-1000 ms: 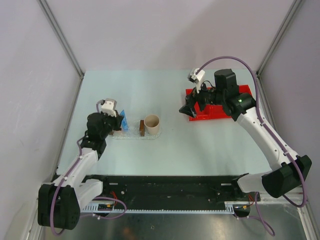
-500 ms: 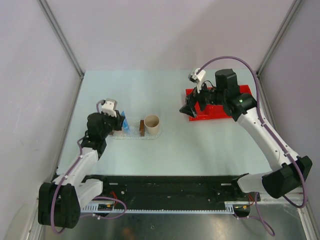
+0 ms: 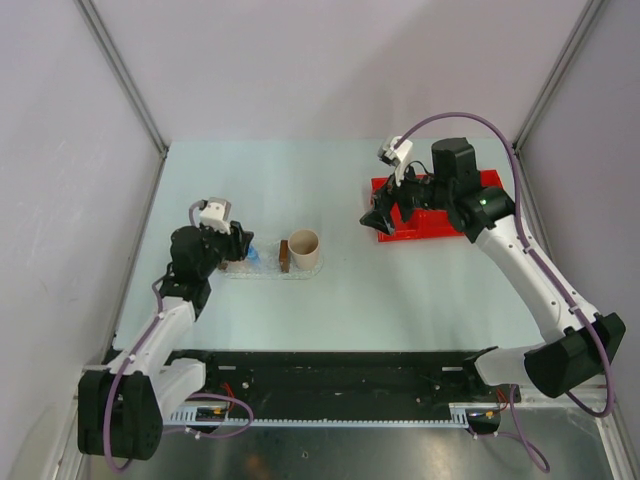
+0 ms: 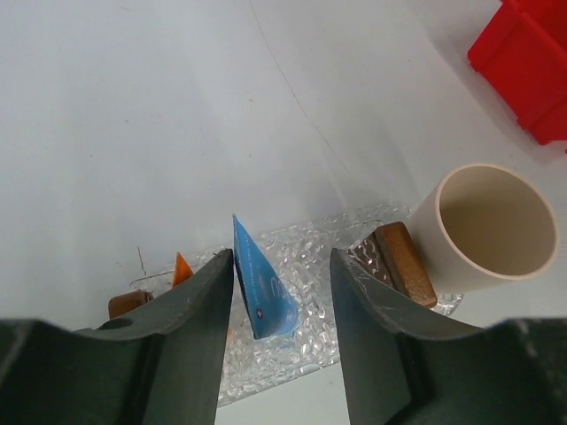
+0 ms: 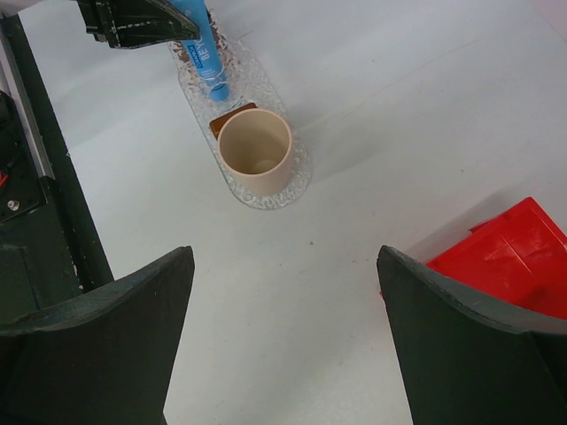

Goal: Prepare toiletry sets of a toothbrush and toothpaste on the tray

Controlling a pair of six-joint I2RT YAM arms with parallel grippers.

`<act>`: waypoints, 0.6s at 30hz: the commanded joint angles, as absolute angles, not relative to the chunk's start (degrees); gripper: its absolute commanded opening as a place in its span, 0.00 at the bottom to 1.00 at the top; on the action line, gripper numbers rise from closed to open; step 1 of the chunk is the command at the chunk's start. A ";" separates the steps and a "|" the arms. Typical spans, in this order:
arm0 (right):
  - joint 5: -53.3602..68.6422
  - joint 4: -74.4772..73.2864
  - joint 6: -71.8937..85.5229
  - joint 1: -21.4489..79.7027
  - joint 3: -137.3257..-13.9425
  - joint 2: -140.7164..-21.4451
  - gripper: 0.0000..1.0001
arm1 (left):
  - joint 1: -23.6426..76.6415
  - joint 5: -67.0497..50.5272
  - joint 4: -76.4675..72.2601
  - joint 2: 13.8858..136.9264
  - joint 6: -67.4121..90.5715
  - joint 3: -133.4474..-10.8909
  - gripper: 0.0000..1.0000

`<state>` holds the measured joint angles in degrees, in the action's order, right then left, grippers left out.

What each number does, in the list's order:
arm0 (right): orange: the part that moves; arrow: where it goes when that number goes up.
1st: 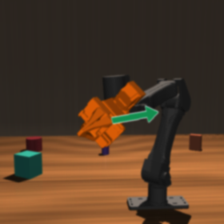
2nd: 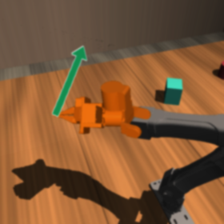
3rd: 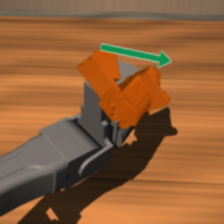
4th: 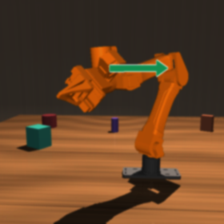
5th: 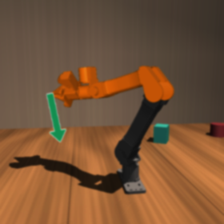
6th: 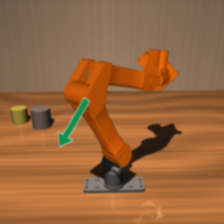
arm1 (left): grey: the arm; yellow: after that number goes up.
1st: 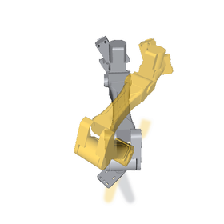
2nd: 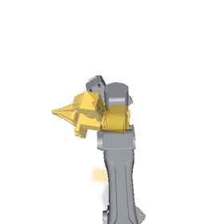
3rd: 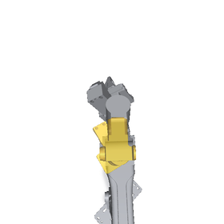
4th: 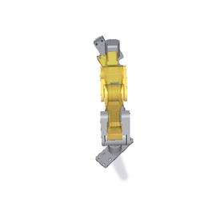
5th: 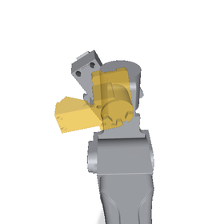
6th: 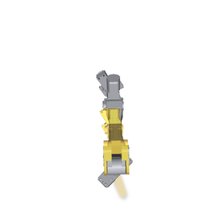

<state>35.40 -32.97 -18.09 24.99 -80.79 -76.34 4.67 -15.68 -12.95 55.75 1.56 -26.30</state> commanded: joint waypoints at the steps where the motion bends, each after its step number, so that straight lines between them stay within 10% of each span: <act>1: 36.12 -33.40 -18.90 24.61 -80.77 -74.53 0.89 | 3.96 -18.37 -14.77 52.65 0.70 -26.54 0.52; 18: 36.12 -33.57 -19.16 24.52 -80.33 -74.62 0.89 | 4.04 -23.64 -14.24 51.68 0.44 -27.16 0.54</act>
<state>35.40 -33.69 -18.31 24.75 -80.60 -76.25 4.58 -20.84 -12.97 52.38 1.54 -26.30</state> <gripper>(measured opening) 0.893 0.535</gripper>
